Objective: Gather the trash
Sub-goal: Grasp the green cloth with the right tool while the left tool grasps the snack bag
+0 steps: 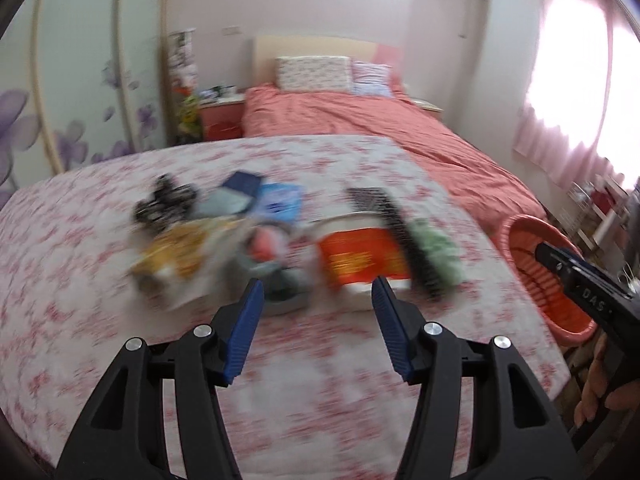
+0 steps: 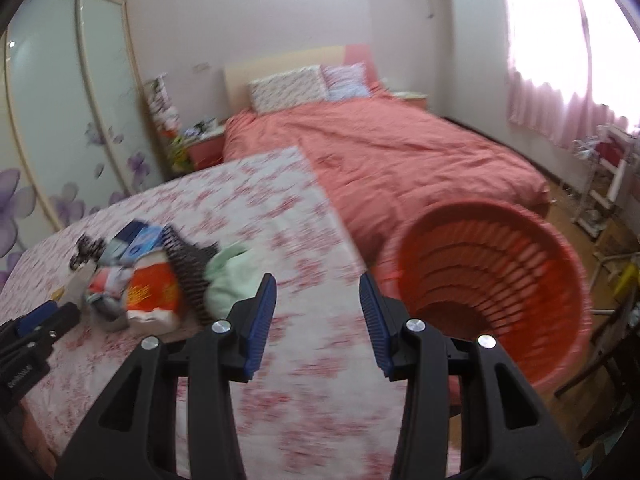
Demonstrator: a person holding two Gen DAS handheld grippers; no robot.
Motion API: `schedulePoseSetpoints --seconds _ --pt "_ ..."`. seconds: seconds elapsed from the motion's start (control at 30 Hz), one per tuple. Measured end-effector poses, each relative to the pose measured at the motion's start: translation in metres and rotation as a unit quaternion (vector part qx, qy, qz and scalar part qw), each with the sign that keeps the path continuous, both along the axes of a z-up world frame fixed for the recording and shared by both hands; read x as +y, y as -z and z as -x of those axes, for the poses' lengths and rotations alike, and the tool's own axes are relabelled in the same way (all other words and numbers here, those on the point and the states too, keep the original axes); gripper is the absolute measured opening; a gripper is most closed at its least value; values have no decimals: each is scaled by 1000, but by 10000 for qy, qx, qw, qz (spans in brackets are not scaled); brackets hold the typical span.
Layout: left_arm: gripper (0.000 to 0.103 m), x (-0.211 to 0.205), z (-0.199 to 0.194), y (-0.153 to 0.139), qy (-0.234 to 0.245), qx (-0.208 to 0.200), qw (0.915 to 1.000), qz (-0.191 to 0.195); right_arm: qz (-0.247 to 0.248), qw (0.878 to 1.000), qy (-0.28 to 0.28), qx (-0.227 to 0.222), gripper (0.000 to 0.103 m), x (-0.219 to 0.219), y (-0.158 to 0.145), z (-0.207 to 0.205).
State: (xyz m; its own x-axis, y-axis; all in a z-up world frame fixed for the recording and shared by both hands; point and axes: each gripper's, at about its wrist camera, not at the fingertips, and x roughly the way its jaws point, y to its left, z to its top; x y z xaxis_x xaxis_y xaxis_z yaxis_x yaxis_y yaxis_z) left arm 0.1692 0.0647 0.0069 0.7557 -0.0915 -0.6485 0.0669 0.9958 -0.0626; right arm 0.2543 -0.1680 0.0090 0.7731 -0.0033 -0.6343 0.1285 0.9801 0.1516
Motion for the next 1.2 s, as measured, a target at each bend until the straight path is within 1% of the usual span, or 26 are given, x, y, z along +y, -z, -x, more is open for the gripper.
schedulePoseSetpoints --seconds 0.1,0.2,0.43,0.57,0.6,0.63,0.67,0.73,0.83,0.97,1.17,1.2 --pt "56 28 1 2 -270 10 9996 41 -121 9996 -189 173 38 17 9 -16" --pt "56 50 3 3 -422 16 9990 141 -180 9990 -323 241 38 33 14 -29" --pt "56 75 5 7 -560 74 9978 334 -230 9980 -439 390 38 54 21 -55" --pt "56 88 4 11 -601 118 9972 440 -41 9968 -393 699 38 63 38 -70" --pt "56 89 4 11 -607 129 9970 465 -8 9961 -380 796 30 64 44 -71" --pt "56 90 4 11 -613 147 9968 501 24 9949 -394 931 15 64 51 -73" --pt "56 92 2 11 -620 177 9964 558 60 9943 -394 993 14 64 55 -72" --pt "56 94 -1 13 -637 241 9955 663 28 9951 -385 910 9 61 54 -66" --pt "57 96 -9 17 -636 367 9938 833 124 9963 -345 782 8 56 47 -58" --pt "57 96 -21 17 -658 485 9911 1053 226 9966 -321 721 8 51 43 -51" --pt "56 96 -43 28 -685 782 9875 1181 355 9964 -350 685 8 50 43 -44" --pt "54 97 -47 33 -689 874 9860 1243 363 9964 -357 677 8 51 42 -44"
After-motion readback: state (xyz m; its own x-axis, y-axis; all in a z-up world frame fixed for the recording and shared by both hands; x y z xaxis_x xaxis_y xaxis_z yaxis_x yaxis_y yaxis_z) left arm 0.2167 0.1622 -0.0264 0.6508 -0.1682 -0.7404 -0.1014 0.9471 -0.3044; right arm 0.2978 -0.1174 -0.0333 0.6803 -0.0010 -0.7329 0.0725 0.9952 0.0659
